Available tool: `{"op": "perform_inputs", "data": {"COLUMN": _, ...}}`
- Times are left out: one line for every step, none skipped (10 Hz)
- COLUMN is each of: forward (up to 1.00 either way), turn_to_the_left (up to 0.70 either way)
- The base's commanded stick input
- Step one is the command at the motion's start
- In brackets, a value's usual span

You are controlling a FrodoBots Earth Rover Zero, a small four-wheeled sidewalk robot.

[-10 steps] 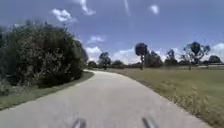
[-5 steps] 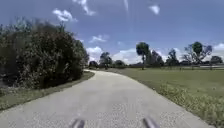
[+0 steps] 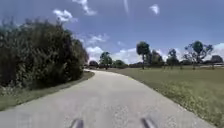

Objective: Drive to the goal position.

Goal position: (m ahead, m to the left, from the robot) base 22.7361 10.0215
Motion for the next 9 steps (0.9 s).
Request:
{"op": "perform_inputs", "data": {"forward": 0.50, "turn_to_the_left": 0.00}}
{"op": "perform_inputs", "data": {"forward": 0.50, "turn_to_the_left": 0.00}}
{"op": "perform_inputs", "data": {"forward": 0.50, "turn_to_the_left": 0.00}}
{"op": "perform_inputs", "data": {"forward": 0.50, "turn_to_the_left": 0.00}}
{"op": "perform_inputs", "data": {"forward": 0.50, "turn_to_the_left": 0.00}}
{"op": "perform_inputs", "data": {"forward": 0.50, "turn_to_the_left": 0.00}}
{"op": "perform_inputs", "data": {"forward": 0.50, "turn_to_the_left": 0.00}}
{"op": "perform_inputs", "data": {"forward": 0.50, "turn_to_the_left": 0.00}}
{"op": "perform_inputs", "data": {"forward": 0.50, "turn_to_the_left": 0.00}}
